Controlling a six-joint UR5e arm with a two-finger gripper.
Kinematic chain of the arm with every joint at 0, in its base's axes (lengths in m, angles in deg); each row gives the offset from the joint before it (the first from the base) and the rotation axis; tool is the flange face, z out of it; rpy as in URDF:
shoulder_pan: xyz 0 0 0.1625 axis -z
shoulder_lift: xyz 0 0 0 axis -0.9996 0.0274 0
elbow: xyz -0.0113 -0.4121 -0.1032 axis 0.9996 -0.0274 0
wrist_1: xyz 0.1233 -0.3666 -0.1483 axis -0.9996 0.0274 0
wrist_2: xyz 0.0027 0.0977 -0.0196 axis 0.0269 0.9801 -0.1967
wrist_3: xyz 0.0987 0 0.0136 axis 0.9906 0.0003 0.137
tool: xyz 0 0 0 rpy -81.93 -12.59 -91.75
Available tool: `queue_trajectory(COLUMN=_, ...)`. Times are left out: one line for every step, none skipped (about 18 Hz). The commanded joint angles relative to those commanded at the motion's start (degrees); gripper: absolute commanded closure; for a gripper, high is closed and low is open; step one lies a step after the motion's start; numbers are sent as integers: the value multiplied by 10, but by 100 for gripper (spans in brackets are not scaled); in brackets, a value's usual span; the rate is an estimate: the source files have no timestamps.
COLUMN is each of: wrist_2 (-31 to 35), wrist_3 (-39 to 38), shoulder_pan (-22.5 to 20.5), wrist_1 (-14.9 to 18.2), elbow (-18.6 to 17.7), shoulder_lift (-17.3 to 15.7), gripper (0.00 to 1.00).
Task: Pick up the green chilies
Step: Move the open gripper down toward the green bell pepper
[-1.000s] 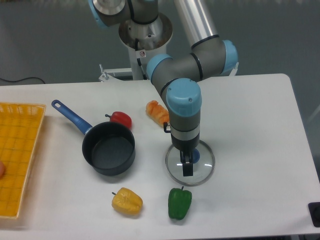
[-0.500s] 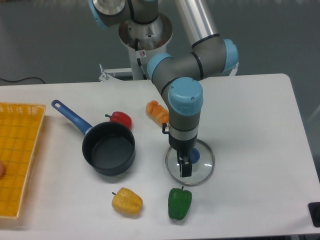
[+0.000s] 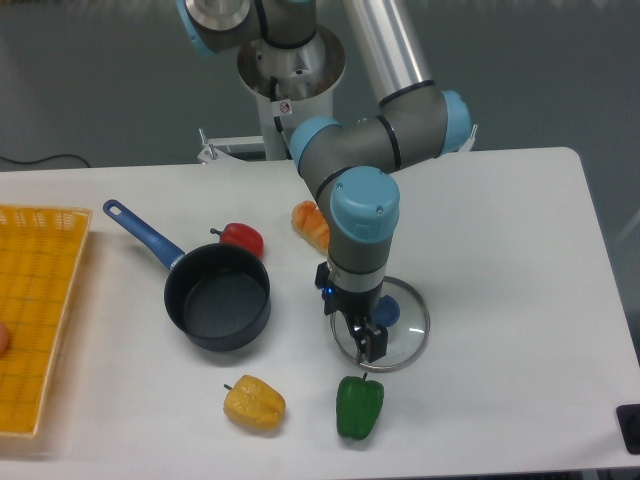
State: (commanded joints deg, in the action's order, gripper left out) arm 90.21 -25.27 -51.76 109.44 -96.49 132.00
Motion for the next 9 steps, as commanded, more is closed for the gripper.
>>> queue_trajectory(wrist_2=2, wrist_3=-4, shoulder_pan=2, wrist_1=0, elbow=6, shoulder_lift=4, gripper=0)
queue_trajectory(wrist_2=1, wrist_3=-17, shoulder_pan=2, wrist_1=0, elbow=11, shoulder_lift=9, gripper=0)
queue_trajectory(wrist_2=1, wrist_3=-37, shoulder_pan=3, wrist_1=-1, elbow=17, shoulder_lift=14, gripper=0)
queue_trajectory(wrist_2=1, wrist_3=-63, shoulder_pan=3, wrist_1=-4, elbow=24, shoulder_lift=22, gripper=0)
queue_trajectory(wrist_2=1, wrist_3=-83, shoulder_pan=3, wrist_1=-15, elbow=30, shoulder_lift=29, gripper=0)
queue_trajectory(wrist_2=1, wrist_3=-91, shoulder_pan=4, wrist_1=-25, elbow=34, shoulder_lift=36, gripper=0)
queue_trajectory(wrist_2=2, wrist_3=-92, shoulder_pan=4, wrist_1=-28, elbow=40, shoulder_lift=41, gripper=0)
queue_trajectory(wrist_2=2, wrist_3=-92, shoulder_pan=4, wrist_1=-30, elbow=46, shoulder_lift=46, gripper=0)
queue_trajectory(wrist_2=2, wrist_3=-92, shoulder_pan=4, wrist_1=-30, elbow=52, shoulder_lift=53, gripper=0)
